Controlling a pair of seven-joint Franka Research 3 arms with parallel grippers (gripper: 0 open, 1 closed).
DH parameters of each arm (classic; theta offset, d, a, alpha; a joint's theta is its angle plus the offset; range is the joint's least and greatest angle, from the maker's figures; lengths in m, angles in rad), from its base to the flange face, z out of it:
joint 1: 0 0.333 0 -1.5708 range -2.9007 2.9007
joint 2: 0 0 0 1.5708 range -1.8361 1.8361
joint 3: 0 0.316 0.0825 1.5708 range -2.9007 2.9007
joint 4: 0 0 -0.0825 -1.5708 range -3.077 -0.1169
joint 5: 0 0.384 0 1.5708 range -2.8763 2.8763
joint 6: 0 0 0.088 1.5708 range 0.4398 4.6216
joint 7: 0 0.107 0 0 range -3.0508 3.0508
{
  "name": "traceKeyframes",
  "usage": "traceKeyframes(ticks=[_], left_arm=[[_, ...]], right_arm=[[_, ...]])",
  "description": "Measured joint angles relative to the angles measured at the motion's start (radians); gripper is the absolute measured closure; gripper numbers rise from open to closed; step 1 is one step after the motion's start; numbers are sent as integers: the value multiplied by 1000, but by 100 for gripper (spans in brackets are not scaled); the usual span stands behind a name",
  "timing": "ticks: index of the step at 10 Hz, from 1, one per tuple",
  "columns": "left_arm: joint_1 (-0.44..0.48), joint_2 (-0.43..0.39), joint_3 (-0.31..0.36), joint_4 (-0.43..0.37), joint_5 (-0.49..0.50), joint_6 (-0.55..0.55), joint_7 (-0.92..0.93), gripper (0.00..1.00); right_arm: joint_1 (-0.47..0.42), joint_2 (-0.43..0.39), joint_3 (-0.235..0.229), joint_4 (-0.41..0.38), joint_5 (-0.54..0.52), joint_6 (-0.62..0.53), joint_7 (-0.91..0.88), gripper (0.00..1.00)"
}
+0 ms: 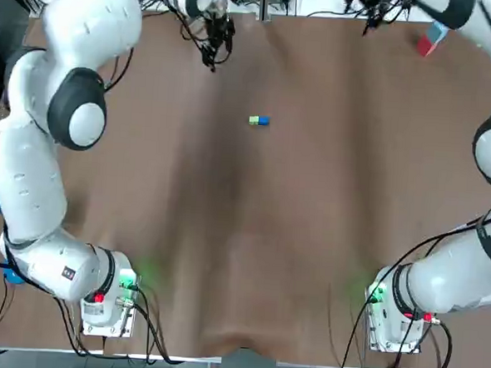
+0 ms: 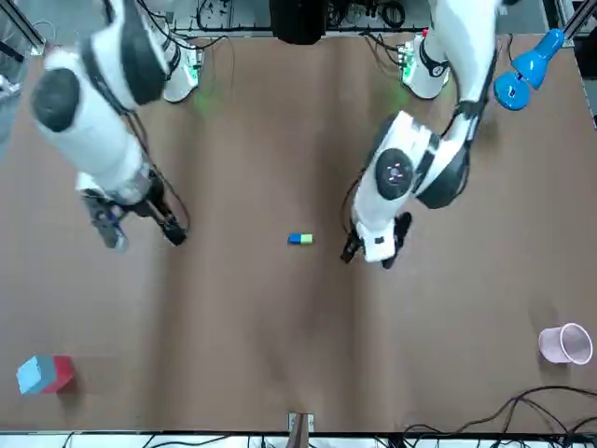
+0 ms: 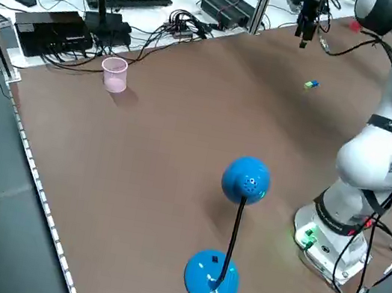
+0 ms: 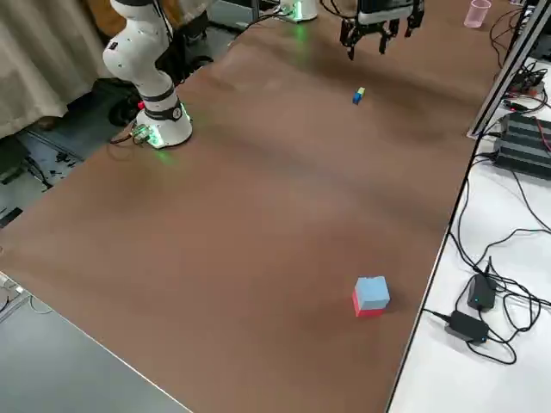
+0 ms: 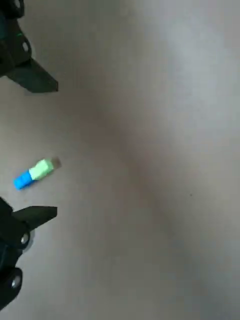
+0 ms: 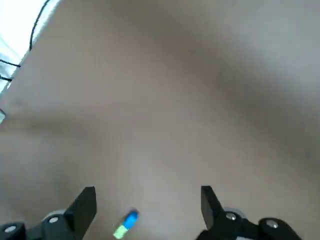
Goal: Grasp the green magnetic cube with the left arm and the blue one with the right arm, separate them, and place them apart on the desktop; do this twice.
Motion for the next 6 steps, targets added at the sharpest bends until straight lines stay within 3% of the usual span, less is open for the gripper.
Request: traceKeyframes(ticks=[2,6], left_arm=[[-26,69,0,0,-7,34,-150,0],[-51,162,2,2,-123,212,-293,0]], right_arm=[[80,32,6,-61,0,77,207,7],[198,144,7,-75,0,149,624,7]])
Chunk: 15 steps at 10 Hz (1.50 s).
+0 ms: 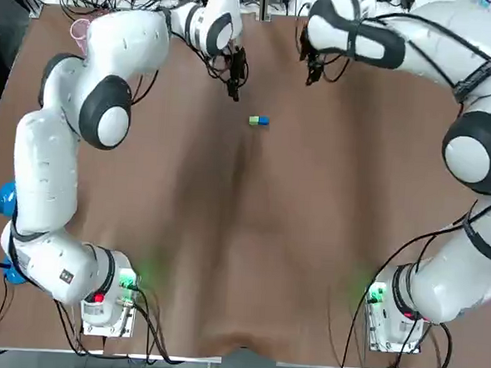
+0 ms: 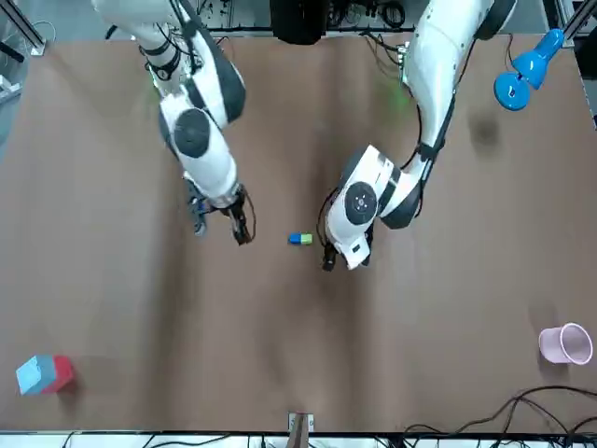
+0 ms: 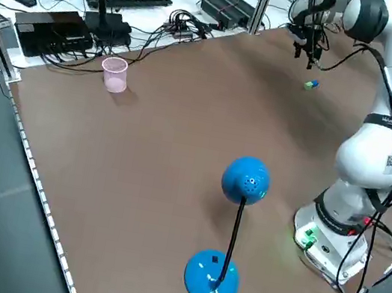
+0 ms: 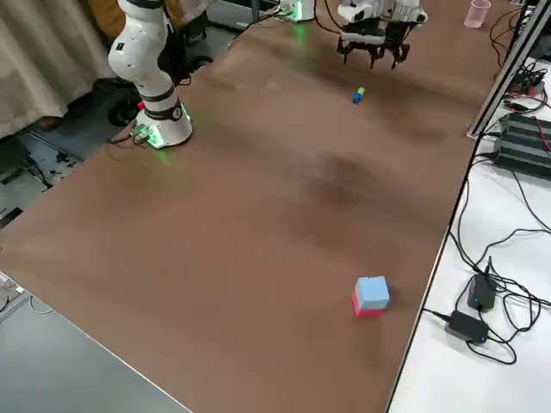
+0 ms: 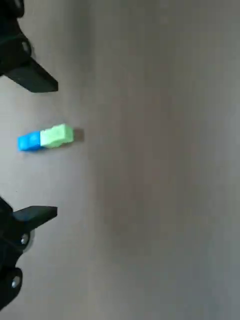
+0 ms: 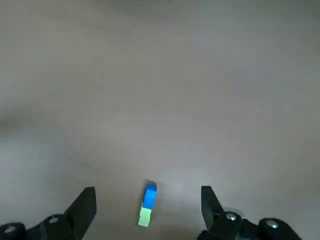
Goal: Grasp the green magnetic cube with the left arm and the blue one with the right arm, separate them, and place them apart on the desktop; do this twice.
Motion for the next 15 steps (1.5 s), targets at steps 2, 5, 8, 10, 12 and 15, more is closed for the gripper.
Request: traceKeyframes(ticks=[2,5,8,10,12,15], left_arm=[[-22,38,0,1,-11,61,-61,2],[-57,78,2,-1,-11,78,-79,4],[-58,83,4,-31,-11,77,-79,15],[-64,85,4,-42,-11,79,-80,18],[-73,93,4,-49,-11,89,-83,18],[-84,97,8,-72,-11,134,-117,19]], right_arm=[[47,60,-1,-6,2,89,130,5],[88,180,-2,-10,47,271,186,4],[95,229,-2,-10,60,336,200,4],[117,272,-2,-10,76,417,266,4],[144,320,-2,-8,80,469,325,4],[150,347,-3,5,82,481,340,7]])
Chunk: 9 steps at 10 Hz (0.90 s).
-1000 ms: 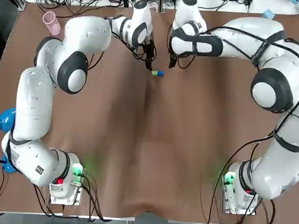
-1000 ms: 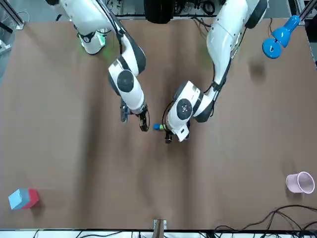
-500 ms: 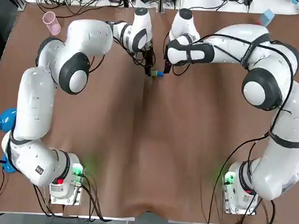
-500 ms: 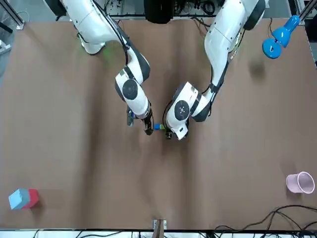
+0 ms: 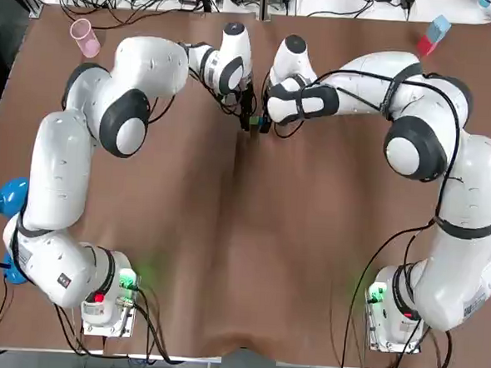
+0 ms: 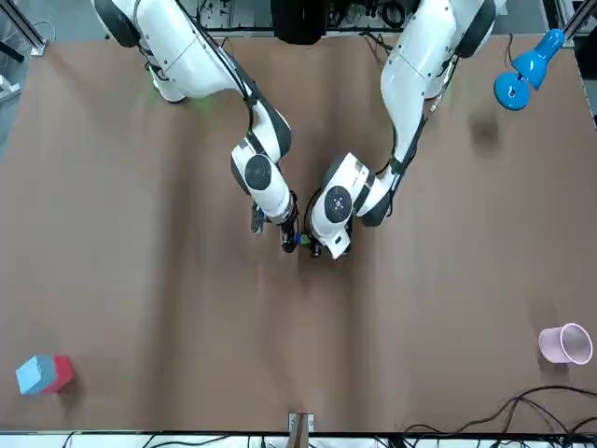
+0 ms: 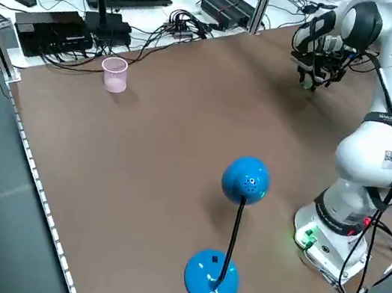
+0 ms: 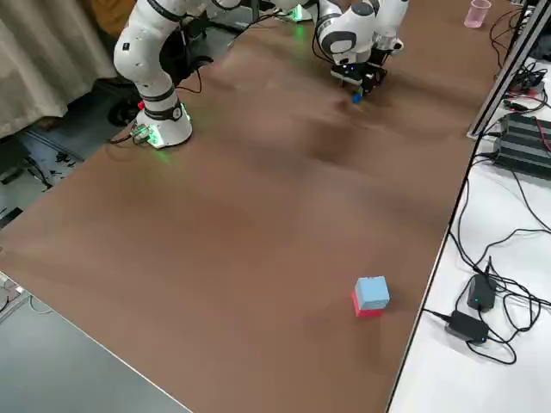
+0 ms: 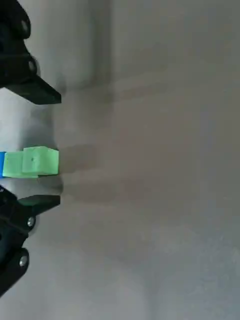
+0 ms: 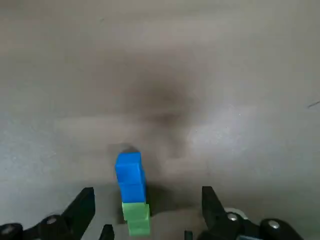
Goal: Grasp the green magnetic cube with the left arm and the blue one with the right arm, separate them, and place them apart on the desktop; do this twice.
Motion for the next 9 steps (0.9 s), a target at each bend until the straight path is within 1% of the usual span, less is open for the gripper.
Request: traceKeyframes(ticks=[1,3,5,6,7,8,9], left_arm=[[-4,0,2,-7,0,4,-3,22],[-7,2,2,-10,0,13,-7,34],[-8,2,3,-9,0,24,-8,49],[-8,2,4,-9,0,30,-8,67],[-8,2,4,-9,0,31,-8,73],[-8,2,4,-9,0,31,-8,77],[-8,2,4,-9,0,31,-8,77]], right_arm=[[1,4,0,1,2,4,4,8],[3,22,0,5,37,51,7,10],[8,41,0,18,54,71,13,11],[14,50,0,27,54,78,22,14],[20,54,0,30,54,88,29,15],[22,57,0,31,54,90,30,23],[23,59,0,32,54,91,31,28]])
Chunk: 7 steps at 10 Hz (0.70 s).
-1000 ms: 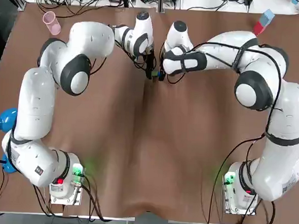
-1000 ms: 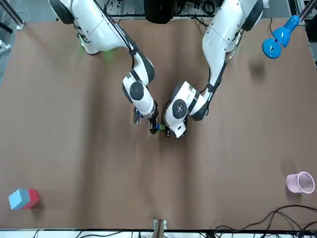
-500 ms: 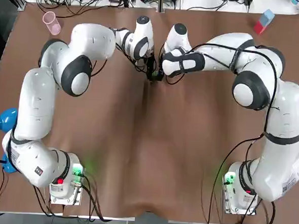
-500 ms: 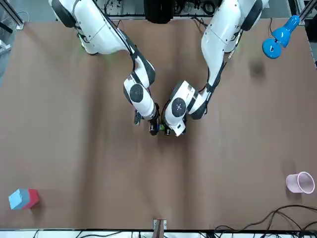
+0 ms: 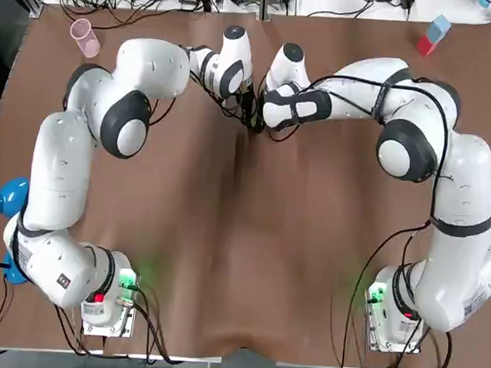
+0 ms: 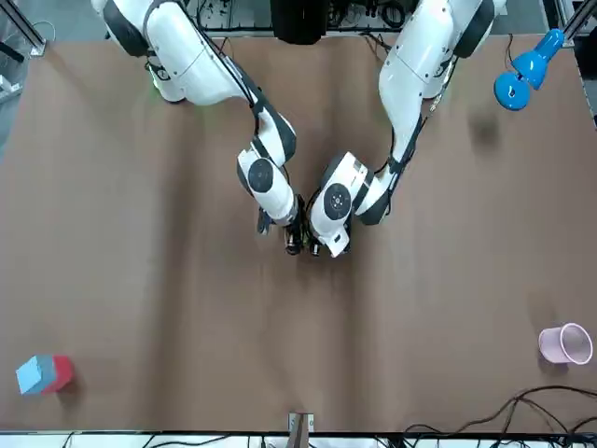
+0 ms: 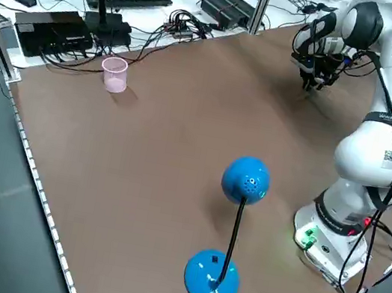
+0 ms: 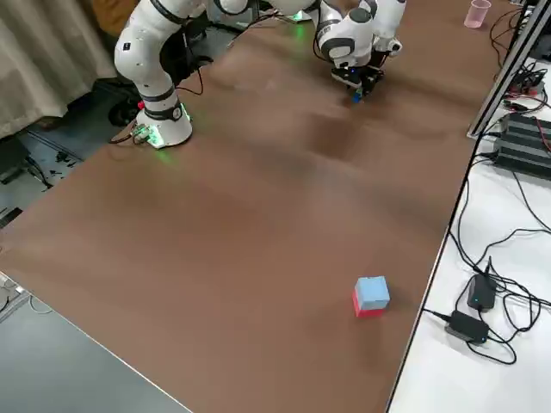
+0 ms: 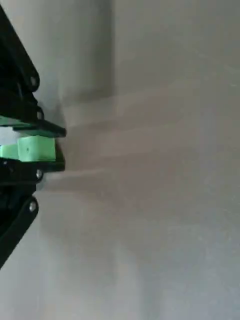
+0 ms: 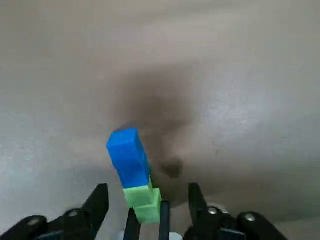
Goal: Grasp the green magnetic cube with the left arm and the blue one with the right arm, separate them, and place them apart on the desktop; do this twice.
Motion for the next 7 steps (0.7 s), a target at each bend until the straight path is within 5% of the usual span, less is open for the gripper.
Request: traceKeyframes(ticks=[3,4,7], left_arm=[[0,0,0,0,0,0,0,77],[0,0,0,0,0,0,0,77],[0,0,1,0,0,0,0,77]], right_arm=[[1,5,0,4,0,2,0,48],[1,5,0,4,0,9,0,67],[1,6,0,5,-2,16,0,77]])
